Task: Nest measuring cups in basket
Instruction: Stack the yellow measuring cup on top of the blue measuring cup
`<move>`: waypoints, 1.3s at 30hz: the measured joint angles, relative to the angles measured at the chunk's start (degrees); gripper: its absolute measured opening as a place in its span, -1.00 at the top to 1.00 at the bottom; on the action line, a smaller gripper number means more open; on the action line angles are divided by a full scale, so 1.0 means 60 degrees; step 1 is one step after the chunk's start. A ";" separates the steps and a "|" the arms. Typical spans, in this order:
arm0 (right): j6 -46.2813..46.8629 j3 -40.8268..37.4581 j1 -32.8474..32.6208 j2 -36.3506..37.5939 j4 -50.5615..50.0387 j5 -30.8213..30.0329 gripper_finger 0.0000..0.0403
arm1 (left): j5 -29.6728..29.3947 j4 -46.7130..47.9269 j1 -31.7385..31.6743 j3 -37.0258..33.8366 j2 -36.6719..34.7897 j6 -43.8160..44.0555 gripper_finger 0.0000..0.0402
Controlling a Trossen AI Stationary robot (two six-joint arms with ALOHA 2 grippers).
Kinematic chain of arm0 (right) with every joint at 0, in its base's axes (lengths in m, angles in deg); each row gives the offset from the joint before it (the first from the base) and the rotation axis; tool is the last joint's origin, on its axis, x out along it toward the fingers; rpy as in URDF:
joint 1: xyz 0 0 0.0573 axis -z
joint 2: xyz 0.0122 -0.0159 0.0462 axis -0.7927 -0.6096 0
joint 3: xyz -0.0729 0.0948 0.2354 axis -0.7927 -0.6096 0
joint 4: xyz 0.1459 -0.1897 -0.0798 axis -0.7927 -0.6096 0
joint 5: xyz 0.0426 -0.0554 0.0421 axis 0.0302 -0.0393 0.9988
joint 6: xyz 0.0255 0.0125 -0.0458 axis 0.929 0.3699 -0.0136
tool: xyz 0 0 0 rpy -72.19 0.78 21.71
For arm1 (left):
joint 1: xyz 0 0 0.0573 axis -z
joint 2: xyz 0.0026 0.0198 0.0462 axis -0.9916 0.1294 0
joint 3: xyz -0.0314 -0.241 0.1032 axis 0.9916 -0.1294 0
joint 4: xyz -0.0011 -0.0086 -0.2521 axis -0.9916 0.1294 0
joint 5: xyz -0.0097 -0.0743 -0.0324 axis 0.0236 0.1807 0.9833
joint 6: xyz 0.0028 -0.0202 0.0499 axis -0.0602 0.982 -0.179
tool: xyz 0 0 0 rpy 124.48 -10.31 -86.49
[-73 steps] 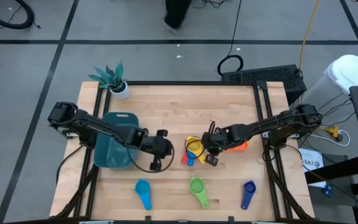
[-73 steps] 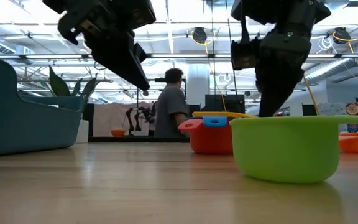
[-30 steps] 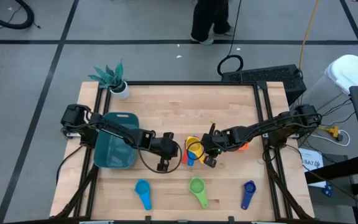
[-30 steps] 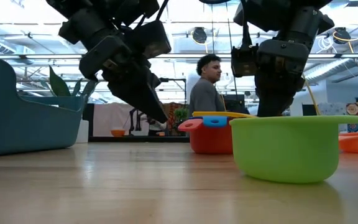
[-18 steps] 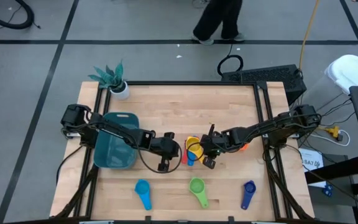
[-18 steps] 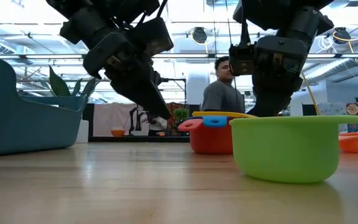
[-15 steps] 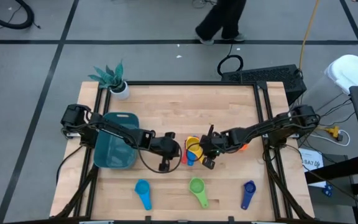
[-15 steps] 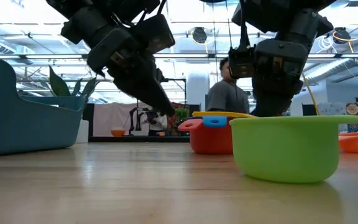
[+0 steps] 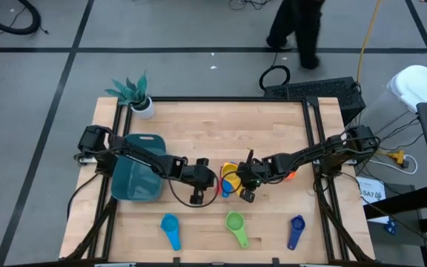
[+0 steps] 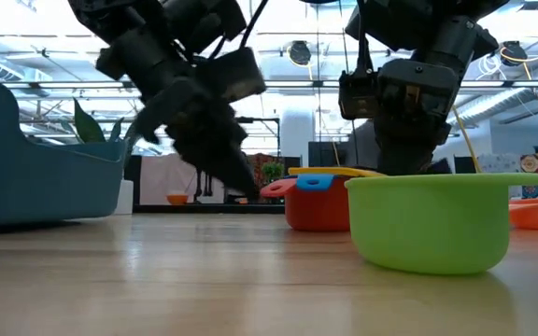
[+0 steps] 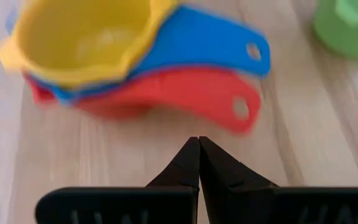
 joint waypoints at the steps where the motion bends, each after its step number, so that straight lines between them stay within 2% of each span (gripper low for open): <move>1: 0.0003 0.0000 0.0000 0.0000 0.0005 0.0011 1.00 | -0.0001 -0.0042 -0.0024 0.0011 0.0039 -0.0007 0.97; 28: 0.0051 0.0004 0.0003 -0.0008 0.0882 -0.0007 1.00 | 0.0017 -0.1157 -0.0134 -0.0012 0.0047 0.0157 0.97; 34: 0.0067 0.0007 0.0007 -0.0470 0.1815 0.0177 1.00 | 0.0017 -0.1415 -0.0142 -0.0008 0.0047 0.0172 0.97; 39: 0.0086 0.0015 0.0007 -0.0801 0.1782 0.0317 1.00 | 0.0021 -0.1314 -0.0142 0.0046 0.0047 0.0175 0.97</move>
